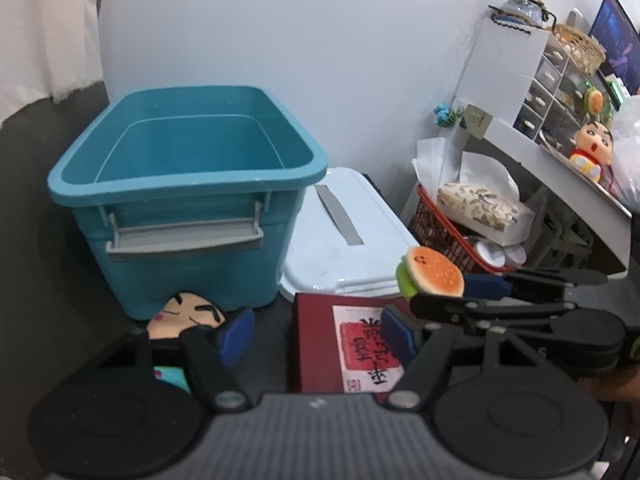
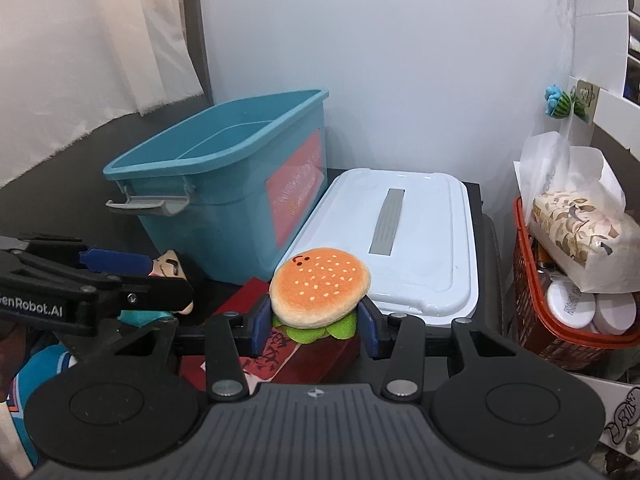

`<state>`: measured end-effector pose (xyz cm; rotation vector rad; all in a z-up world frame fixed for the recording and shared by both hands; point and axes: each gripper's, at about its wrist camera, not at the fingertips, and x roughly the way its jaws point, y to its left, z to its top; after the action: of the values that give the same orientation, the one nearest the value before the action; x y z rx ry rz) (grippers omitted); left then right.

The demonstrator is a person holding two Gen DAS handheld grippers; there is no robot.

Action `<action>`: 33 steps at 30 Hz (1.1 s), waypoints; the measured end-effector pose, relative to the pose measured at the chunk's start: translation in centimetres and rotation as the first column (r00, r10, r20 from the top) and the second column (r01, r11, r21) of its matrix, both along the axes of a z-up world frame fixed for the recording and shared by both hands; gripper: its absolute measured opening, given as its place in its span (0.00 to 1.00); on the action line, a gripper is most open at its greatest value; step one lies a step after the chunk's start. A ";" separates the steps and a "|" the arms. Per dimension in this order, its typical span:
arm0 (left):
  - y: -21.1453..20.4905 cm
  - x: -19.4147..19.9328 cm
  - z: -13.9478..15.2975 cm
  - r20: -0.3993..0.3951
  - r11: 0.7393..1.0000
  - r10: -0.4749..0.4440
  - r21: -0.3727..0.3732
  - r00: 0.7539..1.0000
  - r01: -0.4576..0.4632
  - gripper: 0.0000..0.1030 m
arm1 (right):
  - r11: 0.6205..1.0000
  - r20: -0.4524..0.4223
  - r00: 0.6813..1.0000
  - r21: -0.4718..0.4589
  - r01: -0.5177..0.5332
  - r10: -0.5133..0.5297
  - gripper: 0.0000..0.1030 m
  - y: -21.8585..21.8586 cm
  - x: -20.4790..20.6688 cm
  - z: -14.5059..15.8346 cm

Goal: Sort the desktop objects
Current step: 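Lift the hamburger with the right tool and carry it over the teal bin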

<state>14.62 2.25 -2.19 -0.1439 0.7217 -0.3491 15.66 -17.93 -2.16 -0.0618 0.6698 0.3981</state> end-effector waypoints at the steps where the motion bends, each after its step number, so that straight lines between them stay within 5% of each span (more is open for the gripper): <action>1: 0.1 -0.1 0.1 0.003 1.000 0.002 0.000 1.000 -0.002 0.71 | 1.000 0.002 1.000 -0.002 -0.001 0.001 0.45 0.1 -0.2 0.1; 33: 2.2 -4.0 3.6 0.062 0.999 0.043 -0.003 0.997 -0.043 0.71 | 0.999 0.147 0.988 -0.021 -0.033 0.036 0.45 3.0 -3.5 9.3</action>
<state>10.60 4.41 1.42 -0.1491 0.6560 -0.3117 12.18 -14.89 7.17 -0.1196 0.5269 0.4167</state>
